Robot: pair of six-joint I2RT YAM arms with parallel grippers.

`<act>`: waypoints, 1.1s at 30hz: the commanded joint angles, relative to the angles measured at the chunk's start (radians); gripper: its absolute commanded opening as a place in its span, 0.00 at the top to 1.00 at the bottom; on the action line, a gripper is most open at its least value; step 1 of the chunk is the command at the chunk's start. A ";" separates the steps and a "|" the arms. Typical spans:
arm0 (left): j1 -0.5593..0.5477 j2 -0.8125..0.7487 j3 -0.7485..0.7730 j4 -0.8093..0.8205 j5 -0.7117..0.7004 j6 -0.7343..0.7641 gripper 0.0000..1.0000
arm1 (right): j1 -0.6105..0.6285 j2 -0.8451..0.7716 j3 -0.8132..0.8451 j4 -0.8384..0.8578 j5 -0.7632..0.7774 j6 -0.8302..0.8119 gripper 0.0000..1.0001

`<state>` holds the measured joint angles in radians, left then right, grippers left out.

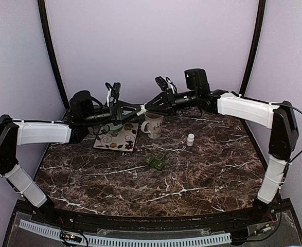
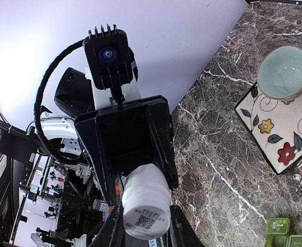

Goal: Sort the pills into containers
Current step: Pass from the right arm to the left

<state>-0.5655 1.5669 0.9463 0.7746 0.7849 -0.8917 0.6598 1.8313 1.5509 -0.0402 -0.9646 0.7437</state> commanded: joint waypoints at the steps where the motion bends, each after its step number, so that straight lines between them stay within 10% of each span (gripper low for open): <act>1: -0.003 -0.041 -0.012 0.059 0.019 -0.012 0.55 | 0.012 0.010 -0.011 0.079 0.007 0.012 1.00; 9: -0.003 -0.033 -0.010 0.083 0.025 -0.027 0.67 | 0.019 0.022 -0.008 0.107 0.007 0.012 1.00; 17: -0.003 -0.031 -0.007 0.095 0.029 -0.027 1.00 | 0.021 0.031 -0.015 0.105 0.007 0.012 1.00; 33: 0.022 -0.030 0.043 0.021 0.195 -0.019 1.00 | 0.018 0.011 0.039 -0.194 0.004 -0.324 1.00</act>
<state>-0.5541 1.5669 0.9421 0.7605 0.8696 -0.8860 0.6682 1.8385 1.5684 -0.1040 -0.9958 0.6235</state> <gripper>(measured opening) 0.307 0.231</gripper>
